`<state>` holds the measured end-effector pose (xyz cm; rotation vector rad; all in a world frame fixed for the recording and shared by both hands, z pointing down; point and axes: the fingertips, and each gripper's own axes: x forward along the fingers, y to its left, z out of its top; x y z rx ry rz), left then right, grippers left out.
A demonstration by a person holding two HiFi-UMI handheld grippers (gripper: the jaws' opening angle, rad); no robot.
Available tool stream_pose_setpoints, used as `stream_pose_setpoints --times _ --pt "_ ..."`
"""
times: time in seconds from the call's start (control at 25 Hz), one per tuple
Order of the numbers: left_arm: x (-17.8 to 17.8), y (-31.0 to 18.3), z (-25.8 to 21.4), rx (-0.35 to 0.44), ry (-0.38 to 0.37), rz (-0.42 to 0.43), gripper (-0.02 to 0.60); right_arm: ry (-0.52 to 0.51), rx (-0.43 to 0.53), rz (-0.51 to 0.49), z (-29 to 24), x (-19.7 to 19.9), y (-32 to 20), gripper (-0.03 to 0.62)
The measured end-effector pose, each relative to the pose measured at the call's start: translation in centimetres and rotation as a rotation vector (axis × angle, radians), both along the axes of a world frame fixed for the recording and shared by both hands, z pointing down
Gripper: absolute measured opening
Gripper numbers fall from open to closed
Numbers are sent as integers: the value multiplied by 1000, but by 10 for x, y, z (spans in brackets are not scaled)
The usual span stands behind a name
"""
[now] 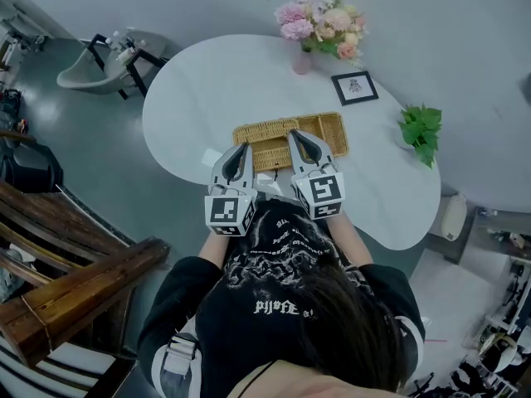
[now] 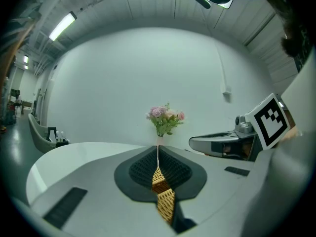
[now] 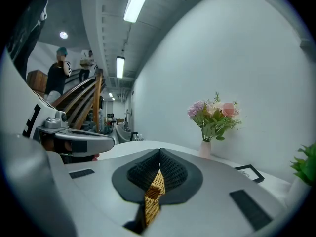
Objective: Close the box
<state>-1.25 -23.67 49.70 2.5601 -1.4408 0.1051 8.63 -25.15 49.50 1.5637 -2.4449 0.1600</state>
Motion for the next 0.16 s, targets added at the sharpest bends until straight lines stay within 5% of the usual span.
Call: stream_pose_setpoints --times 0.16 --pt "2 -1 -1 11 -8 10 25 -2 2 1 1 1 0 24"
